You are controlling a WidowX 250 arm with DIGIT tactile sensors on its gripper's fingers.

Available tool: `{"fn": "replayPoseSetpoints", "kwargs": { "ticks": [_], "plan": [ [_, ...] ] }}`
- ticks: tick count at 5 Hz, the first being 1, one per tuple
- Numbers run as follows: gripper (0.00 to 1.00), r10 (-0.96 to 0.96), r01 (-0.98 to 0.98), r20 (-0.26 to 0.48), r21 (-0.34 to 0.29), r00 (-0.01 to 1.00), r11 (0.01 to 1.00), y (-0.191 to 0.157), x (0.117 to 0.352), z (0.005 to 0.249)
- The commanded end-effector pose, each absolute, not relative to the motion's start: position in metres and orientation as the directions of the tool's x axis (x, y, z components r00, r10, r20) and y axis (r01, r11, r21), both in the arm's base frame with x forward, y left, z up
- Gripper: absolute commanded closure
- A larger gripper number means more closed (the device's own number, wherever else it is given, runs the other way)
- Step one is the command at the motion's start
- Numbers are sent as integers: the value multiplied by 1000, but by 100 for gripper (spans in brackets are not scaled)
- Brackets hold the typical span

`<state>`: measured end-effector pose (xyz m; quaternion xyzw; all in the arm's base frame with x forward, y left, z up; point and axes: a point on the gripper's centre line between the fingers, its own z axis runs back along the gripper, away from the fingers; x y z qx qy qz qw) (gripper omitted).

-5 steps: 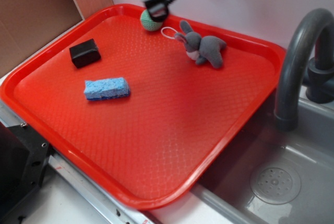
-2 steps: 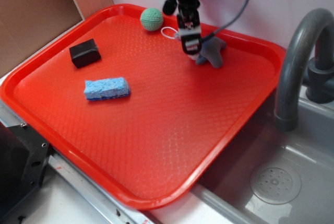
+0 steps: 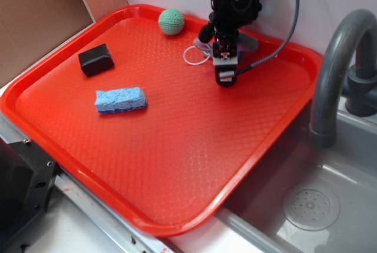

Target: Grab the gray animal.

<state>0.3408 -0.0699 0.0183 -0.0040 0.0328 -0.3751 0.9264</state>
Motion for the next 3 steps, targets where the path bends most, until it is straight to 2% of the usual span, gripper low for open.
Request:
{"fn": "replayPoseSetpoints", "kwargs": {
  "ticks": [1,2,3],
  "plan": [
    [100,-700,700,13,2,714,714,-78,356,29],
    [100,-614,614,-21,-2,789,790,-64,346,53],
    [100,-398,400,-57,14,915,917,-49,328,96]
  ]
}}
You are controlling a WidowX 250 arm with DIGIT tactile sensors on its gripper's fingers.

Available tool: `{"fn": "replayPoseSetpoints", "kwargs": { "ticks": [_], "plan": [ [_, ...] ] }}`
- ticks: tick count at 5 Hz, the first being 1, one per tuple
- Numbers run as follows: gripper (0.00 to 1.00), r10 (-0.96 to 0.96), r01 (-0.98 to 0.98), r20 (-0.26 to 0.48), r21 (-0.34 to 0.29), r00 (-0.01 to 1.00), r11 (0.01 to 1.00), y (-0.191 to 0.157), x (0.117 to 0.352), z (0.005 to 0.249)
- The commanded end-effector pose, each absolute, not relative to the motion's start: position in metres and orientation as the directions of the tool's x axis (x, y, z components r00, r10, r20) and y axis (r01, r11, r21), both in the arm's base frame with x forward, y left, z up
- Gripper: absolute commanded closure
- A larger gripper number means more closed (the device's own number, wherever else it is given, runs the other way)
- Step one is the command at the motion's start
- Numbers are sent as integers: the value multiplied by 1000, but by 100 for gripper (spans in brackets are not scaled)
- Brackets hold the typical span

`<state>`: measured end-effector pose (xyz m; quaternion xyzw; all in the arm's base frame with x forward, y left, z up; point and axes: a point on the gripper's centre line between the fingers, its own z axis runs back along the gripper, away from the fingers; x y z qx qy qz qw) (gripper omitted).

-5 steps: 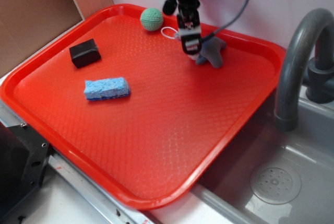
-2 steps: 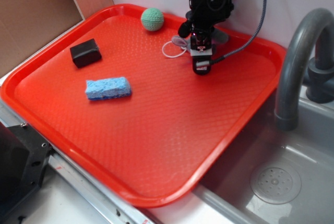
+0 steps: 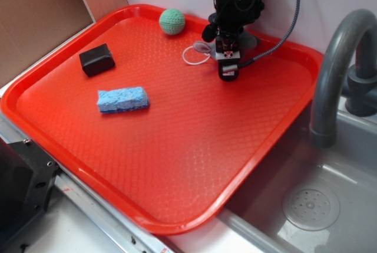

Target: Grab the gray animal.

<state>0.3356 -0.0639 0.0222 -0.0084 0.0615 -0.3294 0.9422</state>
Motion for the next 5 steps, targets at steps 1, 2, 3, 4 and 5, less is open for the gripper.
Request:
{"fn": "replayPoseSetpoints", "kwargs": {
  "ticks": [1,2,3,4,5],
  "plan": [
    [100,-161,160,-65,-25,985,987,-40,302,134],
    [100,42,-43,-22,-49,999,998,-47,258,175],
    [100,100,-99,11,-37,995,994,-50,225,196],
    [100,77,-76,40,-21,996,997,-55,217,195],
    [0,77,-76,40,-21,996,997,-55,217,195]
  ]
}}
